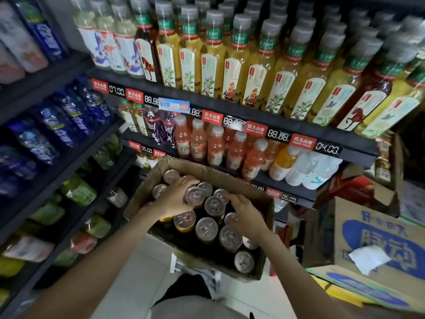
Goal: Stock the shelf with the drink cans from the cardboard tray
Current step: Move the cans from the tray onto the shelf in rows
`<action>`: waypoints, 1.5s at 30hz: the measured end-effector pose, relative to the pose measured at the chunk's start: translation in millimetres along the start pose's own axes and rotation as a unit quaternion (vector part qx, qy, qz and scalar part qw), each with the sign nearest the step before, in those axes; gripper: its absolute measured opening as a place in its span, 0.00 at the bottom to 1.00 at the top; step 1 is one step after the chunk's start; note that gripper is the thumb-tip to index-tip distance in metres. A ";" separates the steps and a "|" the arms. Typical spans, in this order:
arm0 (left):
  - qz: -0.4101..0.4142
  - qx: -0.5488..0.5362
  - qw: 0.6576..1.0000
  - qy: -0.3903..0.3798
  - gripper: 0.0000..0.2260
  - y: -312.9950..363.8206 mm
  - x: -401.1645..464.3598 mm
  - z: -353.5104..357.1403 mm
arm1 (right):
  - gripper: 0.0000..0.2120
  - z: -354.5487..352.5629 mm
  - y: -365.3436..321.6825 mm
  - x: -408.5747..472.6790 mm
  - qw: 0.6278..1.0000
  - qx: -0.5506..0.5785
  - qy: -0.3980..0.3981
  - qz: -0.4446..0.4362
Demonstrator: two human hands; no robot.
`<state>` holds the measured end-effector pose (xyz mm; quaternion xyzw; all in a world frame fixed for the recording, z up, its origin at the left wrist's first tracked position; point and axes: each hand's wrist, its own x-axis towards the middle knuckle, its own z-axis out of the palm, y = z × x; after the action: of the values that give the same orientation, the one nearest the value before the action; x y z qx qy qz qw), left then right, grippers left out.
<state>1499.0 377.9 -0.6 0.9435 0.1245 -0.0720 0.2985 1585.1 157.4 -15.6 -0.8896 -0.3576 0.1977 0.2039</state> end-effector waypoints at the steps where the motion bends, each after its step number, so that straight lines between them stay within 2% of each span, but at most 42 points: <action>1: 0.001 -0.021 0.999 -0.029 0.31 -2.2 5.0 2.9 | 0.33 1.6 1.3 7.6 1.000 -0.016 -0.019 -0.003; 5: -0.017 -0.003 0.997 -0.081 0.34 -7.1 28.2 10.2 | 0.35 4.7 2.3 33.5 0.991 -0.095 -0.083 -0.045; 8: -0.037 0.036 0.992 -0.118 0.35 -12.4 39.0 18.4 | 0.34 16.2 -1.2 41.3 0.988 -0.123 -0.080 -0.039; 11: -0.025 0.038 0.993 -0.110 0.34 -15.3 44.5 26.5 | 0.32 22.0 -1.8 41.7 0.994 -0.093 -0.055 -0.009; 14: -0.006 0.006 0.997 -0.076 0.32 -14.8 47.9 25.6 | 0.33 12.7 3.5 36.2 0.998 0.041 0.000 0.038; 16: -0.013 -0.041 0.998 -0.044 0.32 -10.7 47.9 16.1 | 0.33 1.1 6.9 30.4 0.986 0.149 0.062 0.051; 18: -0.027 -0.117 0.993 -0.002 0.32 -0.3 45.3 -2.4 | 0.32 -18.0 5.9 23.0 0.948 0.288 0.120 0.069; 20: -0.028 -0.213 0.976 0.027 0.29 17.7 40.2 -27.5 | 0.30 -42.0 -0.6 14.6 0.892 0.414 0.156 0.087; 22: -0.012 -0.292 0.956 0.039 0.29 41.2 35.0 -53.1 | 0.27 -70.8 -11.2 6.3 0.860 0.473 0.173 0.083; 24: 0.028 -0.332 0.941 0.060 0.36 64.9 32.8 -75.8 | 0.27 -96.8 -21.4 -0.1 0.842 0.505 0.181 0.062; 25: 0.043 -0.340 0.936 0.073 0.38 76.9 32.7 -85.2 | 0.28 -108.4 -26.1 -2.5 0.837 0.512 0.185 0.055; 26: 0.060 -0.343 0.934 0.082 0.35 89.1 32.7 -94.4 | 0.29 -120.3 -31.5 -5.4 0.835 0.512 0.193 0.049; 28: 0.099 -0.328 0.934 0.099 0.22 111.0 35.0 -112.7 | 0.27 -145.3 -41.1 -11.6 0.837 0.505 0.208 0.029; 29: 0.123 -0.314 0.934 0.115 0.20 122.5 35.7 -122.7 | 0.27 -158.8 -45.0 -14.6 0.839 0.501 0.213 0.011; 33: 0.213 -0.267 0.920 0.191 0.21 168.1 40.9 -171.8 | 0.24 -225.2 -66.0 -27.9 0.843 0.467 0.255 -0.080; 37: 0.280 -0.237 0.894 0.256 0.19 219.0 45.5 -227.0 | 0.25 -296.7 -89.9 -35.4 0.838 0.409 0.323 -0.161; 41: 0.309 -0.195 0.869 0.332 0.22 263.5 60.9 -277.1 | 0.21 -363.1 -101.1 -25.0 0.815 0.385 0.390 -0.187; 45: 0.312 -0.157 0.854 0.386 0.23 306.0 85.0 -314.5 | 0.19 -420.3 -100.7 -1.8 0.812 0.356 0.424 -0.186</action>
<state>1685.0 335.0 403.6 0.8253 -0.0618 0.4157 0.3771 1737.1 129.7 388.1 -0.6667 -0.2993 -0.1280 0.6705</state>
